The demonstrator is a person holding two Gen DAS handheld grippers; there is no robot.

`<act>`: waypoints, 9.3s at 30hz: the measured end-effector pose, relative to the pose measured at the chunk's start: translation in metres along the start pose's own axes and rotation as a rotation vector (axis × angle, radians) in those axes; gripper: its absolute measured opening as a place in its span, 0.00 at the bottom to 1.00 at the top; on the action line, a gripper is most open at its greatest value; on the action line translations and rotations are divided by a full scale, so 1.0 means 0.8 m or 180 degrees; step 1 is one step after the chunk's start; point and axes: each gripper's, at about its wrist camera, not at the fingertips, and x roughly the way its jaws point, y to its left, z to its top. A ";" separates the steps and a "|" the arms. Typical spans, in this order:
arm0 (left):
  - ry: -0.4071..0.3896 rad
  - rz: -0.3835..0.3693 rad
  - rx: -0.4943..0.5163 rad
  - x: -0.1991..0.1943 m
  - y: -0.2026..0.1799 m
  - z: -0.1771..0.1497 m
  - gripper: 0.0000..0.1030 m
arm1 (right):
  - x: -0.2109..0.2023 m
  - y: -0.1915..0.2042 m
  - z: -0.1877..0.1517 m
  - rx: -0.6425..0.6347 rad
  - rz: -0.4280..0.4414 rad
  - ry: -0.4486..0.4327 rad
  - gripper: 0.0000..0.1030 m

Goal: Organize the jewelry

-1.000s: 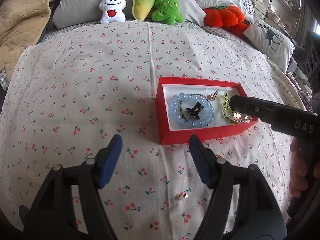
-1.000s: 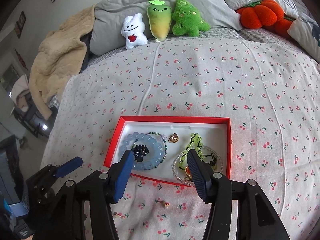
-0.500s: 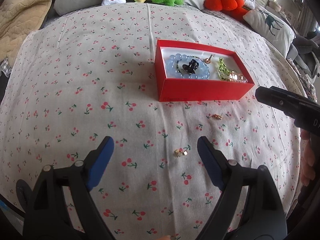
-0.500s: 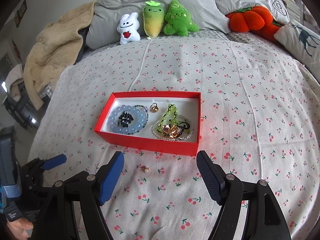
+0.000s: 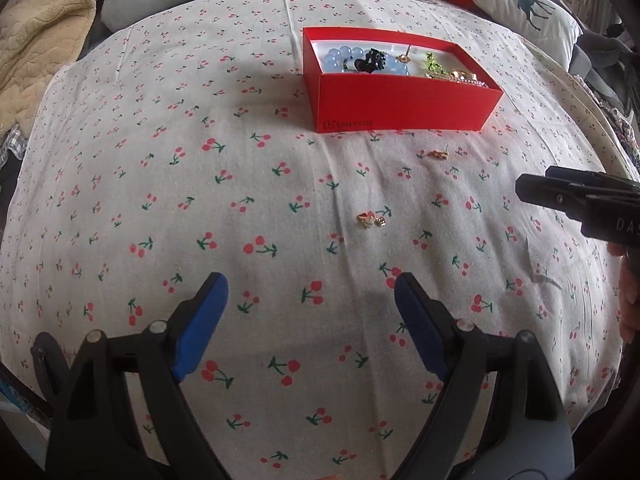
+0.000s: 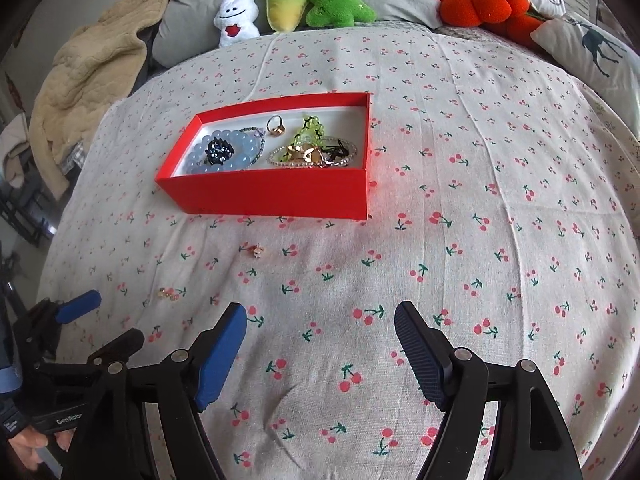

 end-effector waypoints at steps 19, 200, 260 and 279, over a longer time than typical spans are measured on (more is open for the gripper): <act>-0.0253 0.0032 0.0143 0.010 0.000 -0.032 0.99 | 0.025 0.004 -0.053 -0.0412 -0.0323 -0.0069 0.98; -0.0643 -0.0451 -0.0321 0.023 -0.017 0.152 0.23 | 0.014 0.021 0.128 -0.0120 0.0293 -0.0403 0.09; 0.0083 0.0339 -0.0513 -0.030 -0.017 0.057 0.99 | -0.046 0.017 0.017 -0.0042 -0.0274 -0.0041 0.89; 0.0110 0.0368 -0.0448 -0.028 -0.022 0.054 0.99 | -0.044 0.018 0.017 -0.0007 -0.0316 -0.0022 0.89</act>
